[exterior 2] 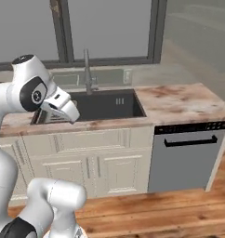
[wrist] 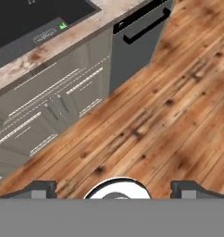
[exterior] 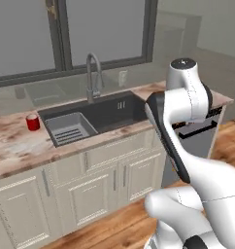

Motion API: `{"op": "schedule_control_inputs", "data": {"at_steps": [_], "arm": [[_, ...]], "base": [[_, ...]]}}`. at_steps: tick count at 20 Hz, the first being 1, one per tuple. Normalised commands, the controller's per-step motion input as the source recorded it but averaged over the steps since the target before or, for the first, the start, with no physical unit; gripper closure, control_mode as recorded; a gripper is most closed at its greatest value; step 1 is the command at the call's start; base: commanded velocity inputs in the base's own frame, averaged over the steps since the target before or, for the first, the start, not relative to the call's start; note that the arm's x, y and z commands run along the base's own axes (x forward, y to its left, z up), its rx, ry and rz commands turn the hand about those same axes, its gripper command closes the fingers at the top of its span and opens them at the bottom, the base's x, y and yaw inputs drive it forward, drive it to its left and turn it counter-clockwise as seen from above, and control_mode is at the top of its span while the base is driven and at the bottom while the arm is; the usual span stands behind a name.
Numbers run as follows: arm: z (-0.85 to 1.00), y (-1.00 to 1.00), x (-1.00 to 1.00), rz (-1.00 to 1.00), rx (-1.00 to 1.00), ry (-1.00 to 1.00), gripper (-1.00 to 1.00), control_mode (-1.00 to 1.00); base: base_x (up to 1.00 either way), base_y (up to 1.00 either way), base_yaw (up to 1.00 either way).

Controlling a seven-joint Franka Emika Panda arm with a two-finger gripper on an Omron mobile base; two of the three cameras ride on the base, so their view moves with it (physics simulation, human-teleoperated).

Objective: Clear the mugs and bowl far away from the sink.

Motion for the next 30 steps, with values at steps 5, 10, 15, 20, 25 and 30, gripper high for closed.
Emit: {"op": "schedule_control_inputs", "data": {"at_steps": [5, 10, 15, 20, 25, 30], "arm": [[0.00, 0.00, 0.00, 0.00, 0.00, 0.00, -1.00, 1.00], [0.00, 0.00, 0.00, 0.00, 0.00, 0.00, -1.00, 1.00], [0.00, 0.00, 0.00, 0.00, 0.00, 0.00, -1.00, 1.00], [0.00, 0.00, 0.00, 0.00, 0.00, 0.00, -1.00, 1.00], [0.00, 0.00, 0.00, 0.00, 0.00, 0.00, -1.00, 1.00], [0.00, 0.00, 0.00, 0.00, 0.00, 0.00, -1.00, 1.00]], "base": [[0.73, 0.77, 0.17], [0.09, 0.80, 0.25], [0.00, 0.34, 0.28], [0.03, -0.07, 0.16], [0.22, 0.08, 0.10], [0.38, 0.37, 0.06]]}}
